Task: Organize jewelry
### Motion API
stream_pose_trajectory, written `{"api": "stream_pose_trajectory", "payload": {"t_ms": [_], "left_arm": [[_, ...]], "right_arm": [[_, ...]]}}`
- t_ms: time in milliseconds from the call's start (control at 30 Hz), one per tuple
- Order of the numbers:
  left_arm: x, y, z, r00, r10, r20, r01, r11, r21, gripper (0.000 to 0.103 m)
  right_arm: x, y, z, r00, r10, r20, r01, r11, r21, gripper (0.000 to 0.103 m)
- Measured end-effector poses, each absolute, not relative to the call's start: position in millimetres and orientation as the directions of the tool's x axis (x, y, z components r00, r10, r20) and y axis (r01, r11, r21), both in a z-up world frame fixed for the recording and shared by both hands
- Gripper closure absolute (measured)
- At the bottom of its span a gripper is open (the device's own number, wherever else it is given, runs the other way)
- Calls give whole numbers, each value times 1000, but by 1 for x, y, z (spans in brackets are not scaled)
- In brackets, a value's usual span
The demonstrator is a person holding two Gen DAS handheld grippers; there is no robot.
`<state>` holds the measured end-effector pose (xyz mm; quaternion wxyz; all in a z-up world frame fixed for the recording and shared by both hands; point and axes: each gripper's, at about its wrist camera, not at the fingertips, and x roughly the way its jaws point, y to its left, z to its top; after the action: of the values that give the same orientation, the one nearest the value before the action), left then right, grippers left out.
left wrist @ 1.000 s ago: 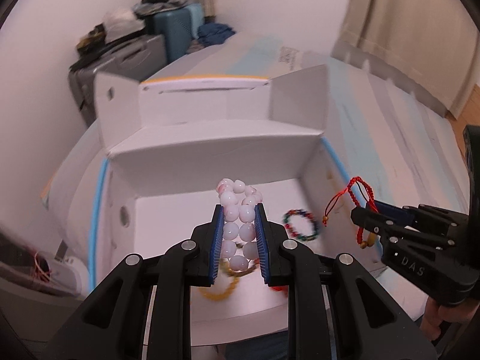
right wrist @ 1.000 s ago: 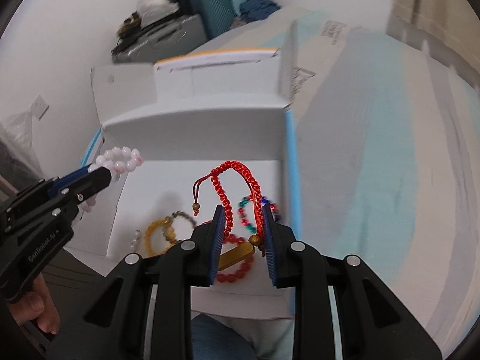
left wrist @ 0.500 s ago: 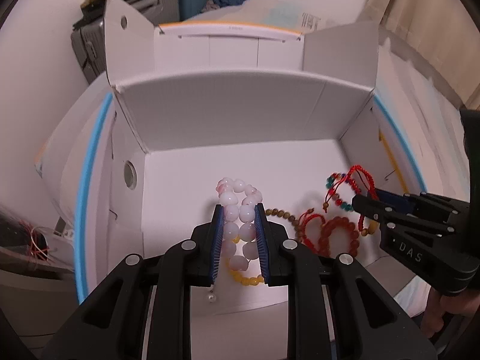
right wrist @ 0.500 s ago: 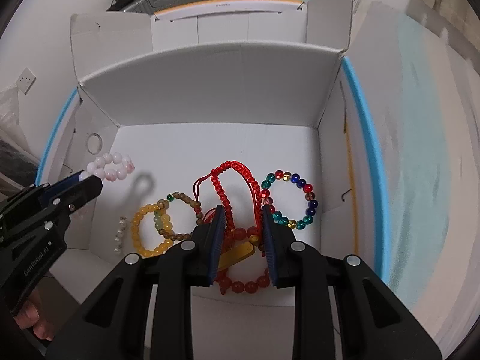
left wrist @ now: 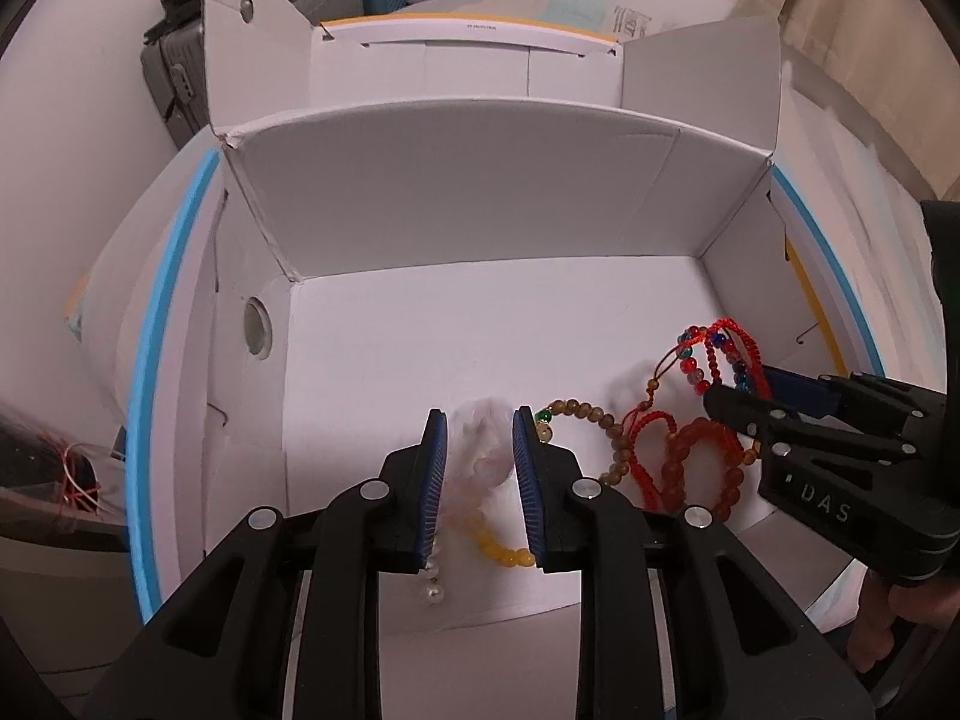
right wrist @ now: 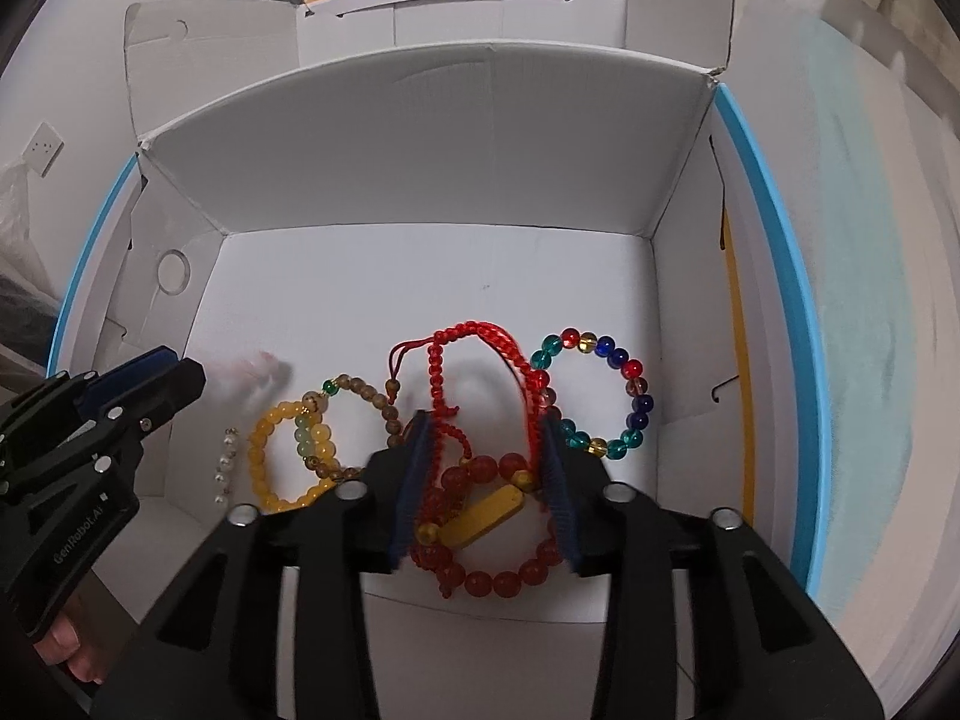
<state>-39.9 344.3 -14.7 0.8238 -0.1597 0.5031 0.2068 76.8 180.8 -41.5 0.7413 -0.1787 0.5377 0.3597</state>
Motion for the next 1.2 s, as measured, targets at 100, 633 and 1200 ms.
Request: {"api": "stream_pose_trajectory", "payload": {"t_ms": [100, 633, 1200], "left_arm": [[-43, 343, -6, 420, 199, -885, -509, 860, -48, 77], [-87, 342, 39, 491, 302, -817, -561, 827, -32, 17], [-134, 300, 71, 584, 319, -747, -533, 844, -57, 6]], "right_arm": [[74, 182, -40, 173, 341, -924, -727, 677, 113, 49], [55, 170, -7, 192, 436, -879, -759, 633, 148, 10], [2, 105, 46, 375, 514, -772, -737, 670, 88, 8]]}}
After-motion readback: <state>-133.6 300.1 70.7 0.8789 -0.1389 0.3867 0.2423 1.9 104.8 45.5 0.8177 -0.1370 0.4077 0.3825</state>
